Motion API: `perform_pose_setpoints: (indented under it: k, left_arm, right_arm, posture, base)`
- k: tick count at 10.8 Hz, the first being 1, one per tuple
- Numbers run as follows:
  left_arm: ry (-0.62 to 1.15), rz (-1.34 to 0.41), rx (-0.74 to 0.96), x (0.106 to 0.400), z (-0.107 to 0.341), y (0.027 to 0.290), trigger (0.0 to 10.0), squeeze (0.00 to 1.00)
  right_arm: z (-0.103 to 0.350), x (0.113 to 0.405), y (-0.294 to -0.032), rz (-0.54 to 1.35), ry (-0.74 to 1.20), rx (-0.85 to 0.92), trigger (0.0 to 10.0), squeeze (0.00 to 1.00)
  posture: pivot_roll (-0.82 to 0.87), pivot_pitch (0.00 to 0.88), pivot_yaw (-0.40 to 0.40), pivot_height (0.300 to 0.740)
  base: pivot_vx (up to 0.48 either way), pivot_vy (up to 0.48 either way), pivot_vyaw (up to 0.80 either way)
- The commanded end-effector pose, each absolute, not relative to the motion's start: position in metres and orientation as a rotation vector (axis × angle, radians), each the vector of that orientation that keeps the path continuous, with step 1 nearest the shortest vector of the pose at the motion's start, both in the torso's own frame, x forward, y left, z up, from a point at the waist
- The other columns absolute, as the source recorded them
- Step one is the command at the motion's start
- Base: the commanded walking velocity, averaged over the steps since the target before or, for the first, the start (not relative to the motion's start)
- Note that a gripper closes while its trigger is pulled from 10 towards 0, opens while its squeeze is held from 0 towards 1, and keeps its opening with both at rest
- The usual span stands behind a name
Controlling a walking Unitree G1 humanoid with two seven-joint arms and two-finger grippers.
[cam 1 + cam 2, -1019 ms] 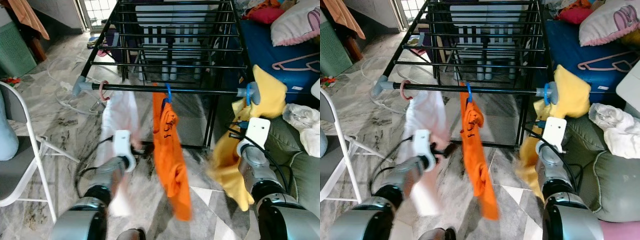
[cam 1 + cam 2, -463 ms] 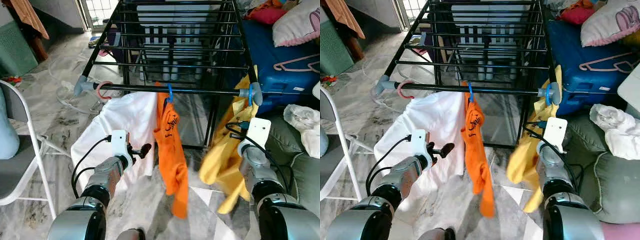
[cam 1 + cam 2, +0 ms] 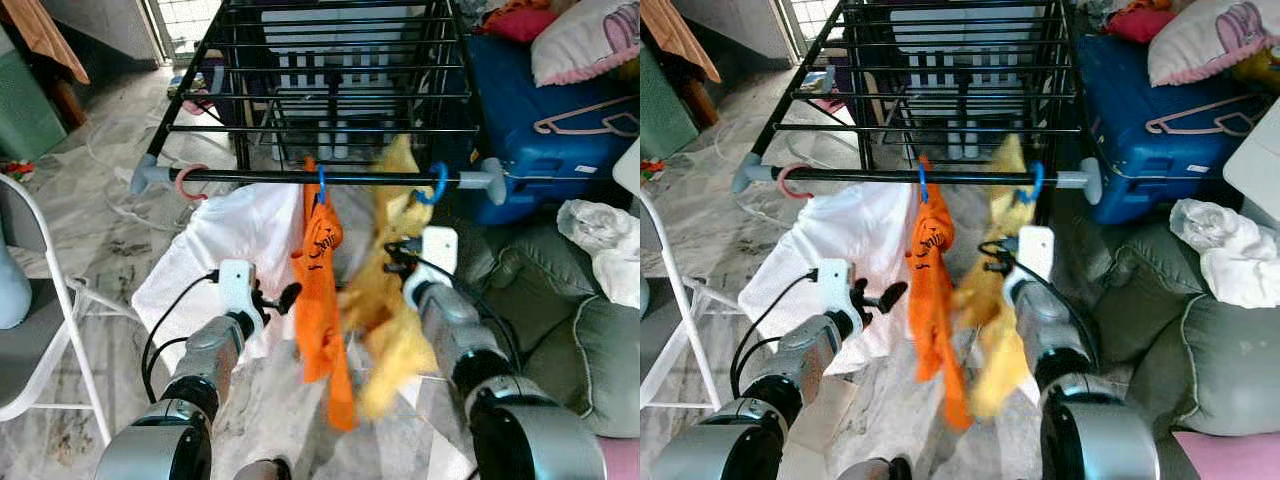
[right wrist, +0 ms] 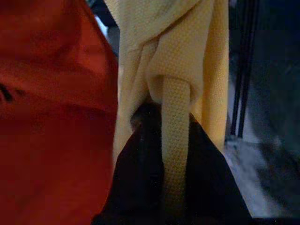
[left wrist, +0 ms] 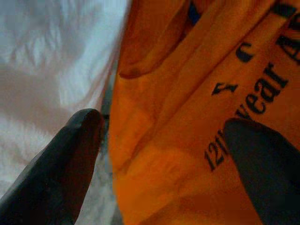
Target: Hang hanger
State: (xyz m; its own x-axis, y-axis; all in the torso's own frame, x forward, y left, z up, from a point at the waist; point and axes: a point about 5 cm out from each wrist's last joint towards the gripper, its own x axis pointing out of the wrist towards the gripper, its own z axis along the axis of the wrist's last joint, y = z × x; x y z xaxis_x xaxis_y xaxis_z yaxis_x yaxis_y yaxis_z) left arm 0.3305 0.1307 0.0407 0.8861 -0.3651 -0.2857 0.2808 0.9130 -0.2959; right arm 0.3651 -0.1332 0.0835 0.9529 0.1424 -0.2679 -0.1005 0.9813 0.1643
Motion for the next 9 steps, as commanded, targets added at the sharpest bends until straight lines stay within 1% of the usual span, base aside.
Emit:
perform_pose_setpoints:
  k: [1, 2, 3, 4, 5, 6, 7, 9]
  left_arm:
    - [0.327, -0.325, -0.256, 0.334, 0.045, 0.134, 10.0, 0.0]
    - [0.332, -0.33, -0.261, 0.334, 0.045, 0.134, 10.0, 0.0]
    - [0.353, -0.35, -0.261, 0.331, 0.041, 0.131, 10.0, 0.0]
    - [0.355, -0.362, -0.249, 0.33, 0.04, 0.131, 10.0, 0.0]
    - [0.358, -0.395, -0.294, 0.328, 0.039, 0.13, 10.0, 0.0]
    - [0.351, -0.43, -0.256, 0.324, 0.036, 0.134, 10.0, 0.0]
    - [0.401, -0.399, -0.203, 0.314, 0.024, 0.145, 10.0, 0.0]
    - [0.517, -0.264, -0.231, 0.292, -0.003, 0.16, 10.0, 0.0]
  right_arm:
    - [0.106, 0.377, -0.126, 0.16, 0.215, 0.138, 10.0, 0.0]
    - [0.108, 0.378, -0.125, 0.16, 0.214, 0.134, 10.0, 0.0]
    - [0.106, 0.379, -0.131, 0.106, 0.251, 0.137, 10.0, 0.0]
    - [0.102, 0.377, -0.133, 0.094, 0.273, 0.142, 10.0, 0.0]
    - [0.09, 0.371, -0.137, 0.088, 0.323, 0.123, 10.0, 0.0]
    - [0.078, 0.364, -0.141, 0.086, 0.368, 0.109, 10.0, 0.0]
    - [0.067, 0.358, -0.146, 0.076, 0.405, 0.091, 10.0, 0.0]
    - [0.054, 0.349, -0.154, 0.066, 0.455, 0.104, 10.0, 0.0]
  posture:
    - [-0.14, 0.068, 0.083, 0.74]
    - [-0.14, 0.067, 0.081, 0.74]
    - [-0.14, 0.066, 0.078, 0.74]
    - [-0.14, 0.064, 0.072, 0.74]
    - [-0.14, 0.062, 0.066, 0.74]
    - [-0.14, 0.059, 0.061, 0.74]
    - [-0.14, 0.055, 0.061, 0.74]
    - [-0.15, 0.043, 0.063, 0.74]
  base:
    - [0.0, 0.0, 0.0]
    - [0.0, 0.0, 0.0]
    - [0.0, 0.0, 0.0]
    - [0.0, 0.0, 0.0]
    - [0.0, 0.0, 0.0]
    - [0.0, 0.0, 0.0]
    - [0.0, 0.0, 0.0]
    - [0.0, 0.0, 0.0]
